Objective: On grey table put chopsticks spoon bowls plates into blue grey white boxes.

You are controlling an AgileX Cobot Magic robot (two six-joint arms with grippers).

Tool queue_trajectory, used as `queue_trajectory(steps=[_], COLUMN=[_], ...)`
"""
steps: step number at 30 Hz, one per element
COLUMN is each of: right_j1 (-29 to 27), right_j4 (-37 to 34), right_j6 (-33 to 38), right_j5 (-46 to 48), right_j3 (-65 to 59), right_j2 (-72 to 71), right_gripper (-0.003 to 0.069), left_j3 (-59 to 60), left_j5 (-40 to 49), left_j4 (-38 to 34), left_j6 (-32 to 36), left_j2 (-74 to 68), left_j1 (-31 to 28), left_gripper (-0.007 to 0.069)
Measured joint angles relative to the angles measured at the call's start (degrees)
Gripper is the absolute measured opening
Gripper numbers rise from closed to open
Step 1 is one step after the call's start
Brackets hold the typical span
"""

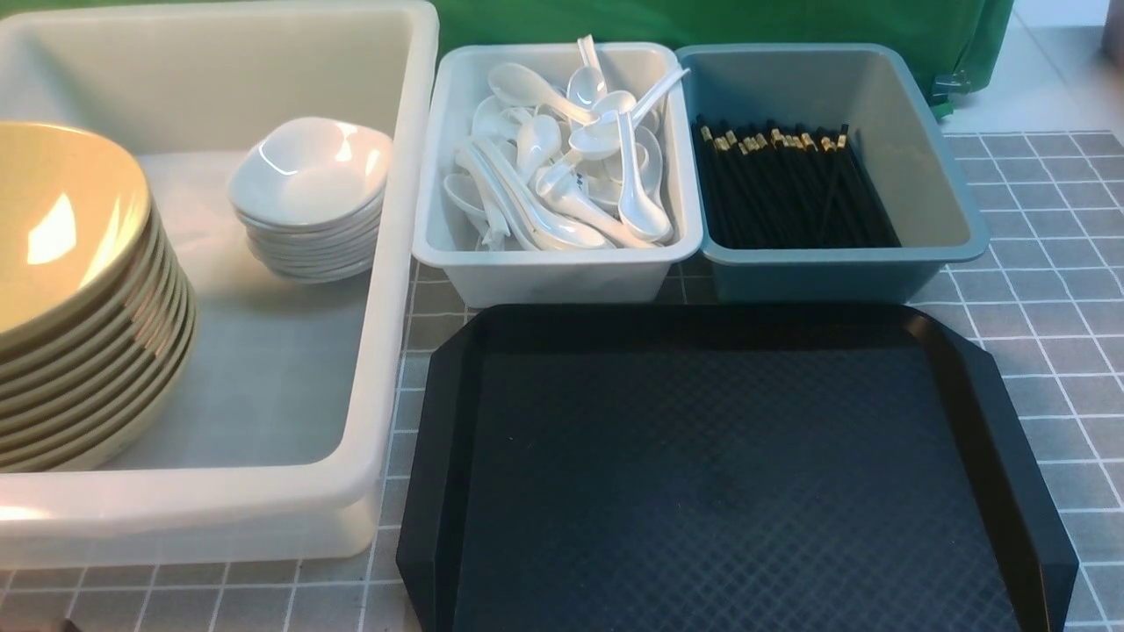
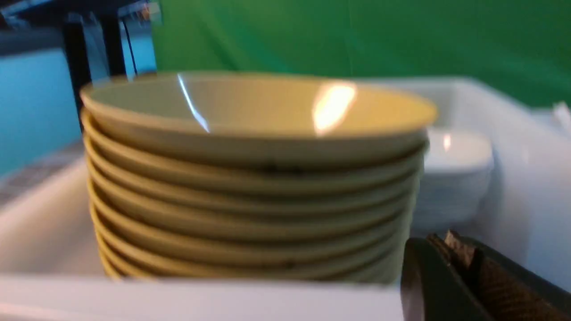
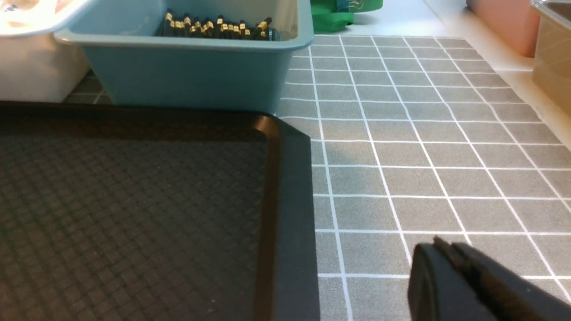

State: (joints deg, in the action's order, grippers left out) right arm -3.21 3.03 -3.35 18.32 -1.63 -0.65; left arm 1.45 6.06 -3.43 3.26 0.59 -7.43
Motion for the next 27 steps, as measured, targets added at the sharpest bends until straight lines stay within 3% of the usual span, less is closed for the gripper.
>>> queue_trajectory(steps=[5,27], right_j1=[0.0,0.0], right_j4=[0.0,0.0], right_j6=[0.0,0.0], right_j5=[0.0,0.0], right_j3=[0.0,0.0], right_j2=[0.0,0.0], right_gripper=[0.0045,0.0055], left_j3=[0.0,0.0], left_j5=[11.05,11.32], left_j4=[1.08,1.03], left_j6=[-2.47,-2.53], left_j2=[0.0,0.19], left_j1=[3.5,4.06], left_gripper=[-0.001,-0.001])
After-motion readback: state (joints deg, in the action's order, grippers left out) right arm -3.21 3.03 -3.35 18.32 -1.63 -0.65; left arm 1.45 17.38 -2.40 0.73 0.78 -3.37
